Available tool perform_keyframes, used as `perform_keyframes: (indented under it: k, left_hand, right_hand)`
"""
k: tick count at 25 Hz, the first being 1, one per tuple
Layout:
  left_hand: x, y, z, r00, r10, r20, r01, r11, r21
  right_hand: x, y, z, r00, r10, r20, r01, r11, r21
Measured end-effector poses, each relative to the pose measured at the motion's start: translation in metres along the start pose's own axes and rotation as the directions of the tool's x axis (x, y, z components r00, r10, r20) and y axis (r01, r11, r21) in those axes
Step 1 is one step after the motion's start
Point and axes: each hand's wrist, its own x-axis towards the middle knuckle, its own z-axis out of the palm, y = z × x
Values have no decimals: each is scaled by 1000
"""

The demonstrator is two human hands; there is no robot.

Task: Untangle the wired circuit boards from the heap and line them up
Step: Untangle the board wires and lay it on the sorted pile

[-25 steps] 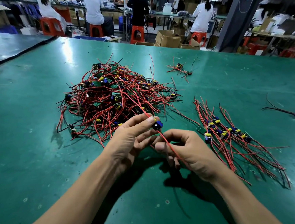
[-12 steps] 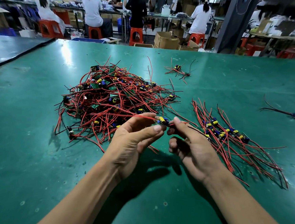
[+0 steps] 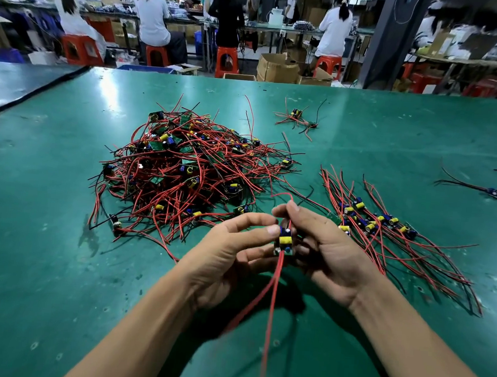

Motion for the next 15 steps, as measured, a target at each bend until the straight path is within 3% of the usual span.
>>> perform_keyframes:
  k: [3, 7, 11, 15]
  left_hand:
    - [0, -4, -3, 1000, 19, -13, -16, 986, 165]
    - [2, -16, -6, 967, 244, -66, -160, 791, 590]
    - [3, -18, -9, 951, 299, -83, -180, 750, 636]
    - [5, -21, -10, 946, 312, -88, -179, 728, 661]
  right_hand:
    - [0, 1, -2, 1000, 19, 10, -18, 995, -101]
    - [-1, 3, -4, 999, -18, -29, 10, 968, -249]
    - [2, 7, -3, 985, -116, -130, 69, 944, -322]
    - [3, 8, -6, 977, -107, -183, 33, 931, -365]
